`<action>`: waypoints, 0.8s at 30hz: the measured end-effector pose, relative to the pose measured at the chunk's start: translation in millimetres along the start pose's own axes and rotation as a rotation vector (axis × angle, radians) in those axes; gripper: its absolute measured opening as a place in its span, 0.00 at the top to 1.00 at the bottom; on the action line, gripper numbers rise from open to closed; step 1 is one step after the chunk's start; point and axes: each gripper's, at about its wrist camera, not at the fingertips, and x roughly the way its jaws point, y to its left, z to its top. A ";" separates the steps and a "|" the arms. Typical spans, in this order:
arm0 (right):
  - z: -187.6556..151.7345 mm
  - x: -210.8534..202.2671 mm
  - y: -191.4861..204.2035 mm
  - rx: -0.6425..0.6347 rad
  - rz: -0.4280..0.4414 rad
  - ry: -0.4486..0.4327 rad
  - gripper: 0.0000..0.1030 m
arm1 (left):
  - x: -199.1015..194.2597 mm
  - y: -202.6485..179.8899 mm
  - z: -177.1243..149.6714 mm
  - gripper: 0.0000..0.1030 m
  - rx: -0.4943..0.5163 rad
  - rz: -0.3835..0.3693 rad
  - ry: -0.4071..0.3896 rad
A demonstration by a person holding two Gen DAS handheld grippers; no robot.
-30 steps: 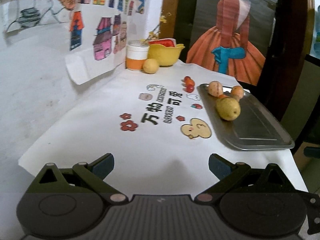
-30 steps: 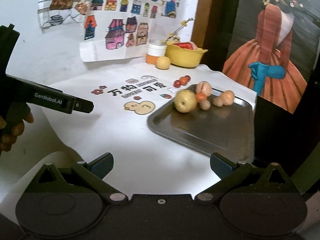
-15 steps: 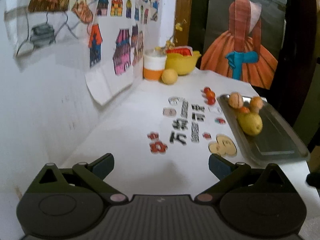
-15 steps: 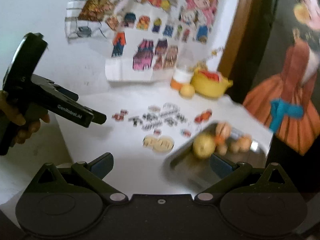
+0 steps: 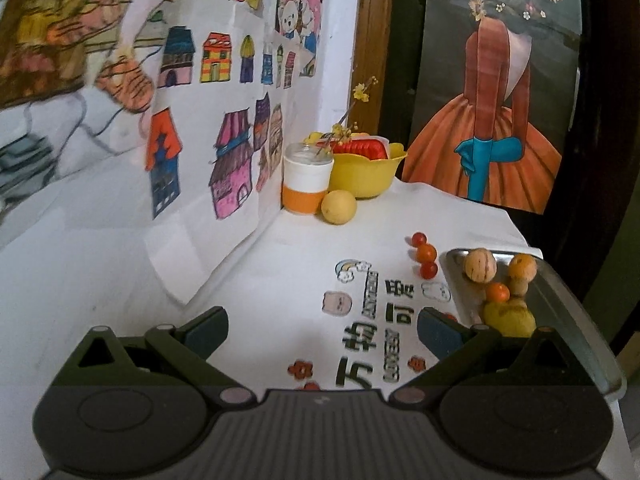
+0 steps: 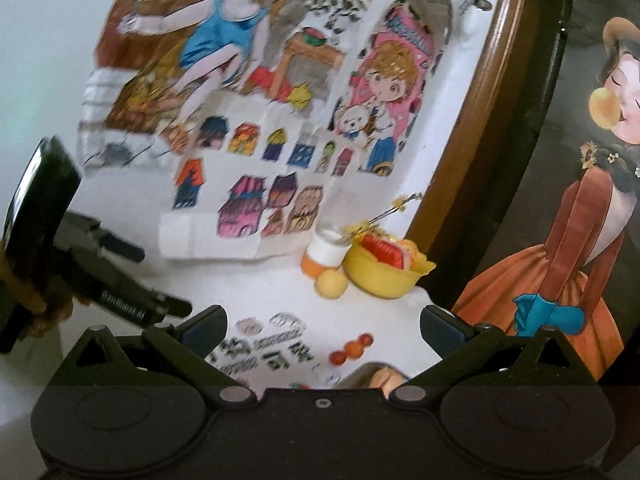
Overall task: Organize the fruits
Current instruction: 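Lift both open tools away from the tray, then grasp a red cherry tomato with left tool while right tool grasps an orange one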
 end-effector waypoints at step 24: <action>-19.7 196.8 -91.2 0.293 0.224 0.324 0.01 | 133.2 -49.4 17.0 0.00 0.023 -0.155 0.119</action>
